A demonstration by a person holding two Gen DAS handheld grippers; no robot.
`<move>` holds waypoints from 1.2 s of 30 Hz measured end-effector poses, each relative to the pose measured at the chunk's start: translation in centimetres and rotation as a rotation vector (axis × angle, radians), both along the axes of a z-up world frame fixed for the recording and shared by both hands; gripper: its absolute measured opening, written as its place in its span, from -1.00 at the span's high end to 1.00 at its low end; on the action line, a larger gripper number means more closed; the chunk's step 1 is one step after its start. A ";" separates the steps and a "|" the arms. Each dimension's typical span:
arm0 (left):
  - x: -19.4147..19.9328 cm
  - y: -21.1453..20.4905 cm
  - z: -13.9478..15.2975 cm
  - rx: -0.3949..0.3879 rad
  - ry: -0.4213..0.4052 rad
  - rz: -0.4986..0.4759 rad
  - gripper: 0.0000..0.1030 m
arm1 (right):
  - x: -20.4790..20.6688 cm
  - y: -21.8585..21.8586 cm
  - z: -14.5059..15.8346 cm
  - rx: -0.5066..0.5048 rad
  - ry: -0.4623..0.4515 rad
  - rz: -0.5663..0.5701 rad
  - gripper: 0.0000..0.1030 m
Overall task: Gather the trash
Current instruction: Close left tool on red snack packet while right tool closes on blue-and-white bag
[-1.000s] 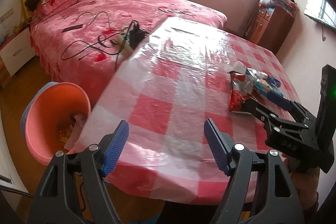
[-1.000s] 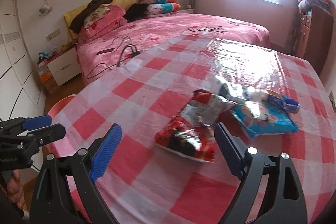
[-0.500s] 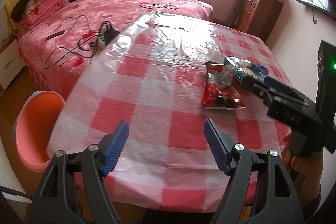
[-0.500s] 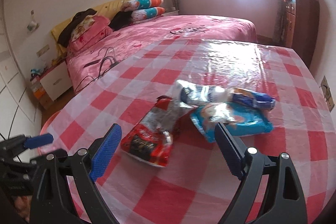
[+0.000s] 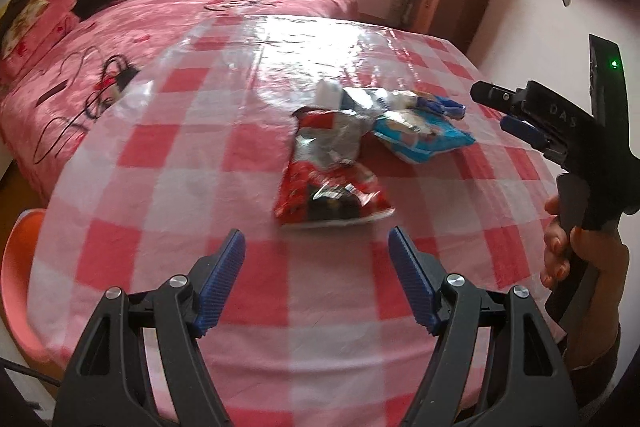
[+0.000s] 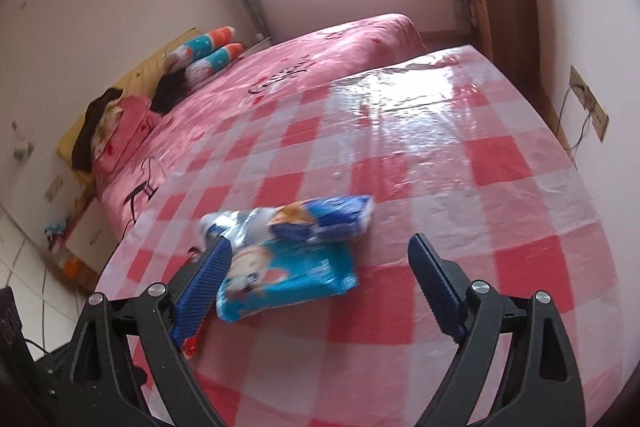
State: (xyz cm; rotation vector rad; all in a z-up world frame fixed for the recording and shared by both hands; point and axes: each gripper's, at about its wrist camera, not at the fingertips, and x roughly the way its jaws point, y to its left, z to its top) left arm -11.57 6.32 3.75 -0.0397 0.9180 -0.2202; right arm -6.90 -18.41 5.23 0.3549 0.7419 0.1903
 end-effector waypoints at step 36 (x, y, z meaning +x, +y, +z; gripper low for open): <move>7.7 -3.1 -3.0 0.076 -0.019 0.013 -0.12 | 6.6 4.0 -3.2 -0.142 0.113 0.099 -0.72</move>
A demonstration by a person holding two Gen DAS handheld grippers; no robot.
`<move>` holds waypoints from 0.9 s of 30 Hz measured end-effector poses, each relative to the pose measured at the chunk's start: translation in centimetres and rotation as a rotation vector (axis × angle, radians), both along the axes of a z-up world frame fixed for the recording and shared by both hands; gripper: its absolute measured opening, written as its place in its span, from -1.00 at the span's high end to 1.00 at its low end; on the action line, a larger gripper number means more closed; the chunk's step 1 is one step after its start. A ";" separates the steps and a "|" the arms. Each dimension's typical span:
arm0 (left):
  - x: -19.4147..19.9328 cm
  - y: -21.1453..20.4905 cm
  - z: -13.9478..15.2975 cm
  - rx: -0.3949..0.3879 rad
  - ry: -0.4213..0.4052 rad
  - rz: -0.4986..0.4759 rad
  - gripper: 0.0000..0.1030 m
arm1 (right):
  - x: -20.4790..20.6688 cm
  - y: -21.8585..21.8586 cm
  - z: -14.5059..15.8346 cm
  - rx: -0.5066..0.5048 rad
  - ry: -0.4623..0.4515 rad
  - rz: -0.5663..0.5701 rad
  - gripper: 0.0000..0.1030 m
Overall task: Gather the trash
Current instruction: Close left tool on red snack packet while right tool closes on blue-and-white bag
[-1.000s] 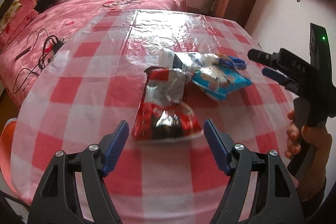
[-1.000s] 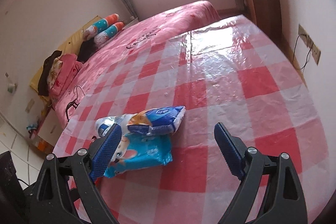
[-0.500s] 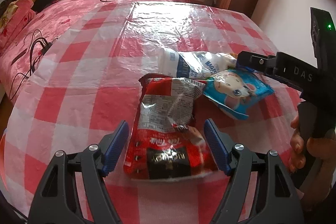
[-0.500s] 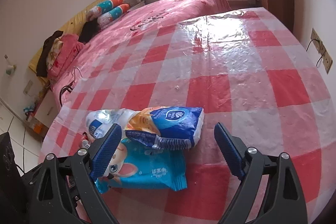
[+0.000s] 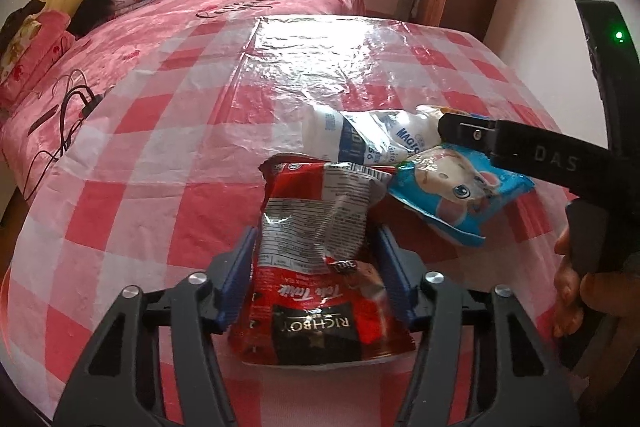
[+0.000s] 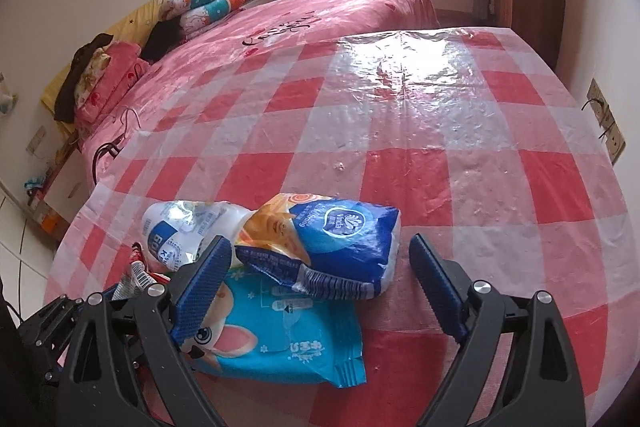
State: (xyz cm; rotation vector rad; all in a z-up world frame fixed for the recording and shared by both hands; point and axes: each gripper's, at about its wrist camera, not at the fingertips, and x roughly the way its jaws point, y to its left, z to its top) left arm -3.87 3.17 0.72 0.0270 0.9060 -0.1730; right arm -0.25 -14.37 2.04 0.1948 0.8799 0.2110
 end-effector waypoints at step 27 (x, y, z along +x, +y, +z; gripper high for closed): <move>-1.8 4.9 0.3 -0.121 0.023 0.044 -0.06 | -0.5 -2.6 0.1 0.089 -0.019 -0.031 0.14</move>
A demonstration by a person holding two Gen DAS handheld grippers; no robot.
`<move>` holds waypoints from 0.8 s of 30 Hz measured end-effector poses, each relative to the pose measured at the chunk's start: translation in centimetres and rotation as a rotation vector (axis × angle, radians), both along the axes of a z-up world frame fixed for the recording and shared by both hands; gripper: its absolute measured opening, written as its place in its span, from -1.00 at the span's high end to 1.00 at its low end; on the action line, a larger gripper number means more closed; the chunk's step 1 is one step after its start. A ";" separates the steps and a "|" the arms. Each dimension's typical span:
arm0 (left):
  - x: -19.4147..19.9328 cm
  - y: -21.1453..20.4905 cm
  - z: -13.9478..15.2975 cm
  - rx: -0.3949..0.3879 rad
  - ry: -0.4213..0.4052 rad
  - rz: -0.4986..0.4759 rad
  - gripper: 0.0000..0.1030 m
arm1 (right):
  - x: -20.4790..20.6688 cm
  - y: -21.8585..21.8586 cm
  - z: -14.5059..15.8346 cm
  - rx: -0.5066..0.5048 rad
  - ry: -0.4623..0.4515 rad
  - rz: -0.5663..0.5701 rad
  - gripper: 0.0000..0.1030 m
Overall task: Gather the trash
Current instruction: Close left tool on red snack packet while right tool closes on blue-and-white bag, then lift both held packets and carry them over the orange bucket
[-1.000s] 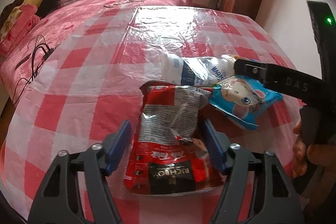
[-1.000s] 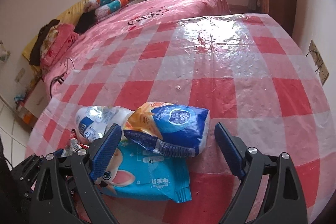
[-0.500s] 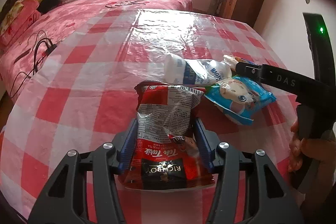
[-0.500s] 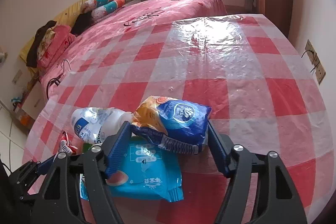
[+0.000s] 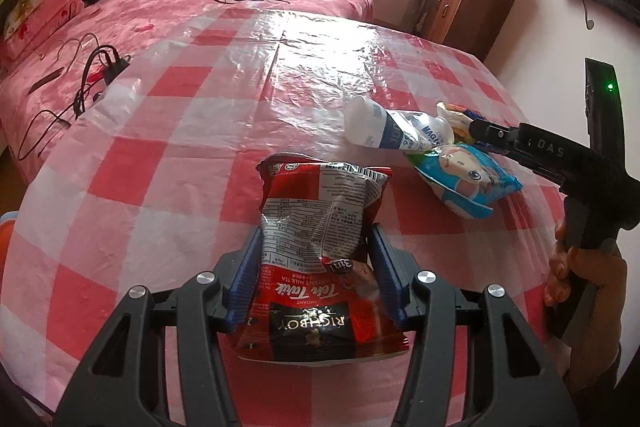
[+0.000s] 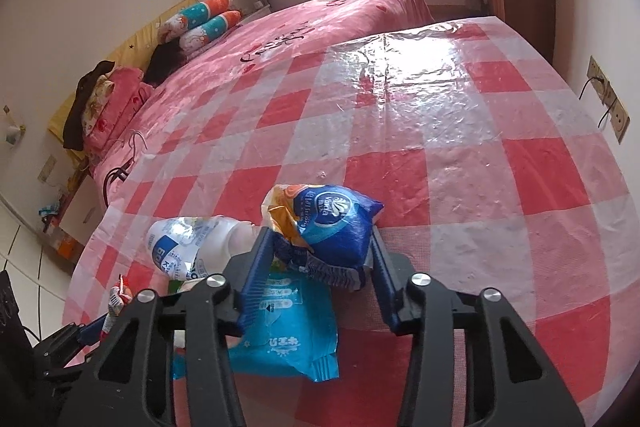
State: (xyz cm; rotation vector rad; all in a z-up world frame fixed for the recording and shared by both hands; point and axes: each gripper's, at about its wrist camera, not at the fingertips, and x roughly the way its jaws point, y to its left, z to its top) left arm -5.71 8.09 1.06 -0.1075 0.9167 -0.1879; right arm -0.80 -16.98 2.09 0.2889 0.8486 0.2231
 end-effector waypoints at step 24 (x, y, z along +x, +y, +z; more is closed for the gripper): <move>-2.8 6.4 -0.2 -0.078 -0.005 0.063 -0.06 | -3.2 -0.5 3.0 -0.029 -0.135 -0.056 0.60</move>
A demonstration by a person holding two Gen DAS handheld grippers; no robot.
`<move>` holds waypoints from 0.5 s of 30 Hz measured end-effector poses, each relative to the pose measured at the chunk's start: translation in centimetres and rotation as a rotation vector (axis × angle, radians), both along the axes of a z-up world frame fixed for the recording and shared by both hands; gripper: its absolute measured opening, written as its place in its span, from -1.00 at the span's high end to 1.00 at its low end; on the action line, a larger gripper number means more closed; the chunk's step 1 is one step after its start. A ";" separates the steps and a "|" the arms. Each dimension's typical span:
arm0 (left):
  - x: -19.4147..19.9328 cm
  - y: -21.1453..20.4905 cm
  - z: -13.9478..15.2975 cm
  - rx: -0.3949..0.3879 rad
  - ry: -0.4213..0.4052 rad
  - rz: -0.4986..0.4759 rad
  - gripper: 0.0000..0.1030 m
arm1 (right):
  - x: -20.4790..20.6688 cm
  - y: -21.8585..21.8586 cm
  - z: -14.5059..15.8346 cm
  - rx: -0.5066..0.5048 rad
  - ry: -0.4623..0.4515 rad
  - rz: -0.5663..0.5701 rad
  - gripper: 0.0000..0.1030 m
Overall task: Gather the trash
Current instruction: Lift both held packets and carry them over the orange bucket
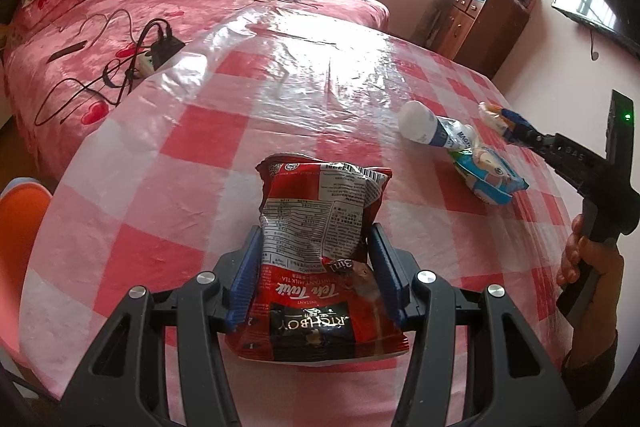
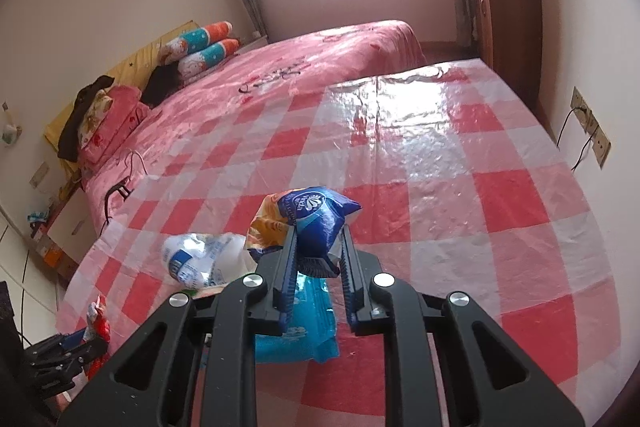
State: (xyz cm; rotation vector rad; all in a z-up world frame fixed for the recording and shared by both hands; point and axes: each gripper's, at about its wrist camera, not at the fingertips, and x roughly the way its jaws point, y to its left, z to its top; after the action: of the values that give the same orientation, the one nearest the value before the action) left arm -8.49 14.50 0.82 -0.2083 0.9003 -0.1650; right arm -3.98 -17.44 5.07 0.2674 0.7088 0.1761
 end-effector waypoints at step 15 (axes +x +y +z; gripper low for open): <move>-1.2 4.2 0.3 -0.064 -0.023 0.042 -0.06 | -1.7 4.8 2.6 0.060 -0.022 0.113 0.60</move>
State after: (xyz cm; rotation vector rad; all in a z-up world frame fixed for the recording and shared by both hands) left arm -9.69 18.74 1.13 -0.2839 0.8675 -0.1568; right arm -5.73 -12.61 7.67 0.2824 0.6982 0.3077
